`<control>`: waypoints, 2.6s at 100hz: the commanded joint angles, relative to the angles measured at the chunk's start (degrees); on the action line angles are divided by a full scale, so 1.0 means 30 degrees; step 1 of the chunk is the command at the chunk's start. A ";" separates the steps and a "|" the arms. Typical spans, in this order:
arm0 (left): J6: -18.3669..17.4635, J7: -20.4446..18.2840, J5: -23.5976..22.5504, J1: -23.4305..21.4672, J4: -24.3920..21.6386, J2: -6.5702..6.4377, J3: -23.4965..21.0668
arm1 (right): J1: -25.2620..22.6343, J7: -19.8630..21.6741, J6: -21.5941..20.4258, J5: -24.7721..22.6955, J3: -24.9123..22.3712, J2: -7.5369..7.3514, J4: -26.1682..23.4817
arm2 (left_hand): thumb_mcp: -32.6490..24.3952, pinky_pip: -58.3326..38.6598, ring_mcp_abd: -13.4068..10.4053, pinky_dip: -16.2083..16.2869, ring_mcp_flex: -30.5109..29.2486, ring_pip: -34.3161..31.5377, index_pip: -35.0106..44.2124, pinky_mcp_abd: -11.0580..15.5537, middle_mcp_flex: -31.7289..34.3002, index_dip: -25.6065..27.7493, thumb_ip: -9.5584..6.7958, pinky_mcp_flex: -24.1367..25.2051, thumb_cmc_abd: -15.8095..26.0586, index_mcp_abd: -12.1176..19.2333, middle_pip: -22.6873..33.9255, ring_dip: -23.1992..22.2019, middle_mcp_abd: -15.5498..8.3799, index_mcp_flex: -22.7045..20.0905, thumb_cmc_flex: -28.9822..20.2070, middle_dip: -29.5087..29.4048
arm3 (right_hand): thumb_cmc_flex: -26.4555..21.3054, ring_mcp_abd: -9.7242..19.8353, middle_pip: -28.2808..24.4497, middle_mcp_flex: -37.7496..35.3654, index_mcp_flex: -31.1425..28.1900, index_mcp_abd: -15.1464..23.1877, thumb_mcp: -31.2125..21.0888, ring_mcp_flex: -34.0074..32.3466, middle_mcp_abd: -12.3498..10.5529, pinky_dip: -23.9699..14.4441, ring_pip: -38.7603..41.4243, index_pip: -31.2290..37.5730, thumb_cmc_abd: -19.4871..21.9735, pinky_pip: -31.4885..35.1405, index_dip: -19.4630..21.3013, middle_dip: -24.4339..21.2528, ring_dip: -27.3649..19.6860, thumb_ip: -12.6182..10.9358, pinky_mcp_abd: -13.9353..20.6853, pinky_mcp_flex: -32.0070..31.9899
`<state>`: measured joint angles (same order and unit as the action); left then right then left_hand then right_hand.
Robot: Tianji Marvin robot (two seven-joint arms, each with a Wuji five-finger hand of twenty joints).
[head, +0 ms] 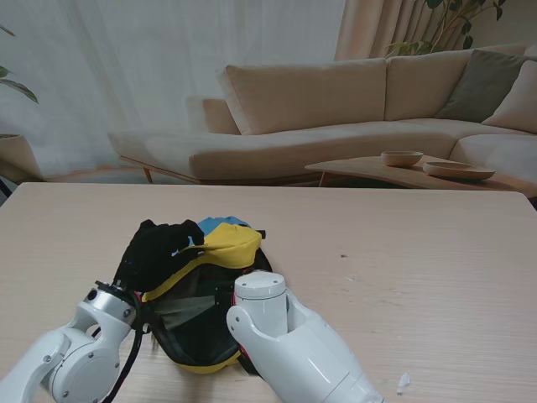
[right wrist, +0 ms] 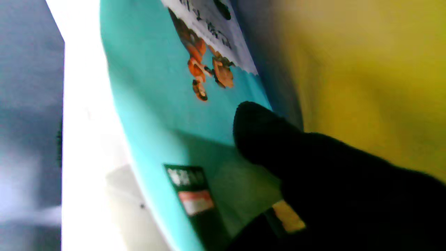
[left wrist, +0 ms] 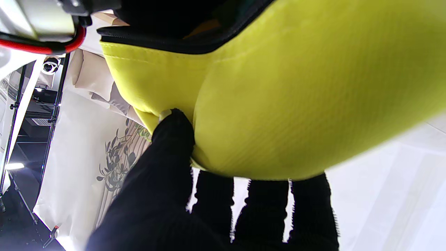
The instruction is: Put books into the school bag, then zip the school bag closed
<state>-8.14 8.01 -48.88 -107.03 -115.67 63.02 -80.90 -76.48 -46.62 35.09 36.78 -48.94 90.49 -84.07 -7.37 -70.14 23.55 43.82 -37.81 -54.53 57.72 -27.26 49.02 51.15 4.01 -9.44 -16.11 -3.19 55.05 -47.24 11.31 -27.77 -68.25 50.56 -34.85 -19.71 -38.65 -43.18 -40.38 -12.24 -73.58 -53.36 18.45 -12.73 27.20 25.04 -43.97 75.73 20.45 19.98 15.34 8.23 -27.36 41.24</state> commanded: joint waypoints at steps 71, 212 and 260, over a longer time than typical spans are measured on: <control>-0.0055 -0.0399 0.0367 0.0257 -0.0009 0.0085 0.0074 | -0.1661 0.3377 0.2291 -0.3714 -0.1264 -0.1196 -0.3553 | 0.0236 -0.0389 0.0492 0.0349 0.0227 0.0098 0.1432 -0.0629 -0.0030 0.0967 -0.0186 0.0396 0.1824 0.0445 0.0246 -0.0362 -0.0085 -0.0162 -0.1797 0.0092 | -0.4042 -0.0140 0.1862 0.3367 0.1880 -0.0794 -0.1260 0.1159 0.1221 0.3476 -0.6726 0.0427 0.3072 -0.5921 -0.4446 -0.0744 -0.2919 -0.0794 0.1465 -0.0469; 0.0350 -0.1274 0.0215 0.0531 0.0074 -0.0057 0.0299 | -0.7098 0.9395 -0.0983 -0.5453 -0.4921 -0.5239 -0.9498 | 0.0429 -0.0355 0.0457 0.0310 0.0303 0.0193 0.1372 -0.0570 -0.0080 0.0869 -0.0242 0.0480 0.1875 0.0476 0.0137 -0.0362 -0.0125 -0.0133 -0.1828 0.0110 | -0.0766 0.0001 0.1949 0.6803 0.1726 -0.1139 0.1195 0.5998 0.0822 0.4848 -0.5835 -0.6053 0.1576 -1.2076 -0.2953 -0.0967 -0.2228 -0.0723 0.1484 -0.3297; 0.2500 -0.3526 0.0112 0.0104 -0.0158 -0.0384 0.1601 | -0.9260 1.2620 -0.4824 -0.8020 -0.7156 -0.6834 -1.0827 | 0.0487 -0.0278 0.0354 0.0234 0.0611 0.0625 0.1150 -0.0389 -0.0253 0.0465 -0.0295 0.0621 0.1870 0.0539 -0.0330 -0.0175 -0.0162 -0.0016 -0.1710 -0.0010 | 0.0984 0.1587 -0.0530 0.5490 0.2505 0.1082 0.1679 0.7248 -0.1480 -0.0661 -0.0779 -0.1568 0.2076 -0.4690 0.1195 0.0191 0.0518 -0.1049 0.2009 -0.7992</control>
<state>-1.01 -1.85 -48.57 -105.70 -116.03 61.63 -76.99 -103.60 -9.39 21.37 13.09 -70.28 70.19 -116.34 -6.09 -70.14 23.56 43.82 -37.58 -53.09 57.74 -27.28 49.02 51.18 4.01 -8.73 -15.55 -3.20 54.20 -47.24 11.25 -27.77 -68.94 50.59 -34.05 -16.74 -37.89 -25.36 -34.35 -11.13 -70.60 -33.32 16.71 -11.32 22.81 16.93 -38.06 57.81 22.30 19.47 15.65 8.01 -22.85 18.97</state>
